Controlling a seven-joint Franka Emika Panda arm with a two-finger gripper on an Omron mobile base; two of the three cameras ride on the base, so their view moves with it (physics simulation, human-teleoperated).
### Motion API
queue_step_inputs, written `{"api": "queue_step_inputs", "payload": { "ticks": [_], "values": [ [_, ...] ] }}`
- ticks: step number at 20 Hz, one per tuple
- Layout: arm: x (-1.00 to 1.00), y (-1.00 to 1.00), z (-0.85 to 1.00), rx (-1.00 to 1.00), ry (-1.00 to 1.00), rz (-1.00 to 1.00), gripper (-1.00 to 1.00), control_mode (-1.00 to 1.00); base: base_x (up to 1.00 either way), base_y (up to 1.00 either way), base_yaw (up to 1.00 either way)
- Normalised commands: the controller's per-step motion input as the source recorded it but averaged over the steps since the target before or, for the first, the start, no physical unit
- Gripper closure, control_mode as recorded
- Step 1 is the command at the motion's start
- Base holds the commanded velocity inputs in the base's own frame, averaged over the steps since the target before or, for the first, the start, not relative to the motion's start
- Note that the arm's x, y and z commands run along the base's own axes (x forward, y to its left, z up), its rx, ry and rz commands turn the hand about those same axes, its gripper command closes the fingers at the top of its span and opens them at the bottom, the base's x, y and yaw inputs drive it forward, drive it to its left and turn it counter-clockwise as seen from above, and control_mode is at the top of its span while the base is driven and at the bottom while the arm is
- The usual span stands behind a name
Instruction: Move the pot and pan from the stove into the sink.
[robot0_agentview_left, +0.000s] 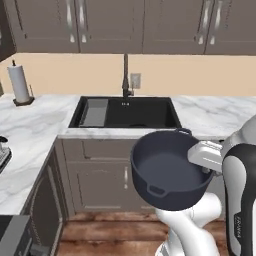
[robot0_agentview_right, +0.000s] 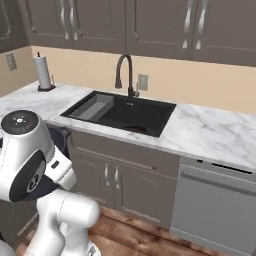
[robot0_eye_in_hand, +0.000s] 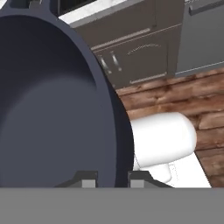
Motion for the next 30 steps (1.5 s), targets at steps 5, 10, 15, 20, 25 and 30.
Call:
{"api": "queue_step_inputs", "payload": {
  "ticks": [5,10,15,20,25,30],
  "values": [
    [0.00,0.00,0.00,0.00,0.00,0.00,1.00,1.00,0.04,-0.32,-0.43],
    [0.00,0.00,0.00,0.00,0.00,0.00,1.00,1.00,0.02,-0.34,-0.41],
    [0.00,0.00,0.00,0.00,0.00,0.00,1.00,1.00,0.00,-0.34,-0.38],
    [0.00,0.00,0.00,0.00,0.00,0.00,1.00,1.00,0.00,-0.09,-0.09],
    [0.00,0.00,0.00,0.00,0.00,0.00,1.00,1.00,0.00,0.02,0.00],
    [0.00,0.00,0.00,0.00,0.00,0.00,1.00,1.00,0.00,0.43,0.00]
  ]
}}
